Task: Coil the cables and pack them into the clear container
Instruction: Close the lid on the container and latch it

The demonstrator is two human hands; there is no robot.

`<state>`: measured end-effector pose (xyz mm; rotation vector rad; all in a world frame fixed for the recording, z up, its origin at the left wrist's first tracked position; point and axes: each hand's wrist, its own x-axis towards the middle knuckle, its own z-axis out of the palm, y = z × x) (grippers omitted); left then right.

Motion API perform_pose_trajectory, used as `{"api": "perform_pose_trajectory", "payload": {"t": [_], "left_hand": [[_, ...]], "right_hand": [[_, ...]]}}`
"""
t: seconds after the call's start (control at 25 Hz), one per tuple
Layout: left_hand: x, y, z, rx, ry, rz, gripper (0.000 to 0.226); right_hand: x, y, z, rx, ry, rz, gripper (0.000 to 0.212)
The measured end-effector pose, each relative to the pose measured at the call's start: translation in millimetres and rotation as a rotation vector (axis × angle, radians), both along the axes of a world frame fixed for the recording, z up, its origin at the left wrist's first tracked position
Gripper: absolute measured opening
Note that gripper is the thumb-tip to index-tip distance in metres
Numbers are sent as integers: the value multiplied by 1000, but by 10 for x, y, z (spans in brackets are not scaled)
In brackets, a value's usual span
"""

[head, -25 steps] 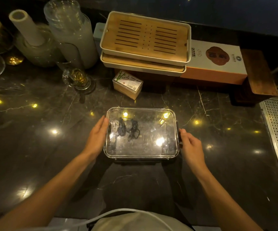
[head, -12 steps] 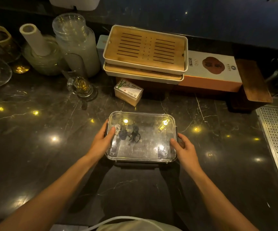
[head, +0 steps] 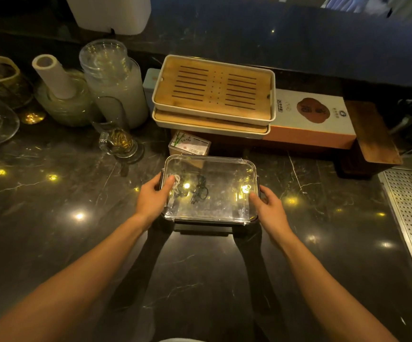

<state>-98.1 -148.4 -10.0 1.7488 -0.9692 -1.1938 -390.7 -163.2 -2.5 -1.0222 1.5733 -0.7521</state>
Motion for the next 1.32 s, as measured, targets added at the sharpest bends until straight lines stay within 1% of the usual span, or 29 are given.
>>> {"api": "perform_pose_trajectory", "payload": {"t": [0.16, 0.28, 0.48, 0.64, 0.76, 0.88, 1.16, 1.28, 1.32], "left_hand": [[-19, 1, -28, -16, 26, 9, 26], [1, -19, -15, 13, 25, 6, 28], [16, -76, 4, 110, -39, 14, 36], [-20, -145, 24, 111, -26, 21, 35], [-12, -212, -2, 114, -10, 16, 39], [-13, -279, 1, 91, 12, 17, 35], [-3, -296, -31, 88, -7, 23, 36], [1, -331, 23, 57, 26, 60, 28], [3, -326, 63, 66, 26, 46, 26]], "right_hand": [[-19, 2, -27, 8, -15, -15, 41], [-22, -12, 1, 22, -27, -17, 40], [-28, -43, 37, 33, -19, 0, 46], [-5, -121, 45, 43, 6, 3, 54], [0, -214, 81, 31, 34, 14, 53], [9, -291, 98, 42, 20, -15, 52], [1, -273, 71, 43, 24, -16, 50], [1, -300, 112, 60, 41, -6, 51], [-3, -313, 142, 72, 76, 2, 51]]}}
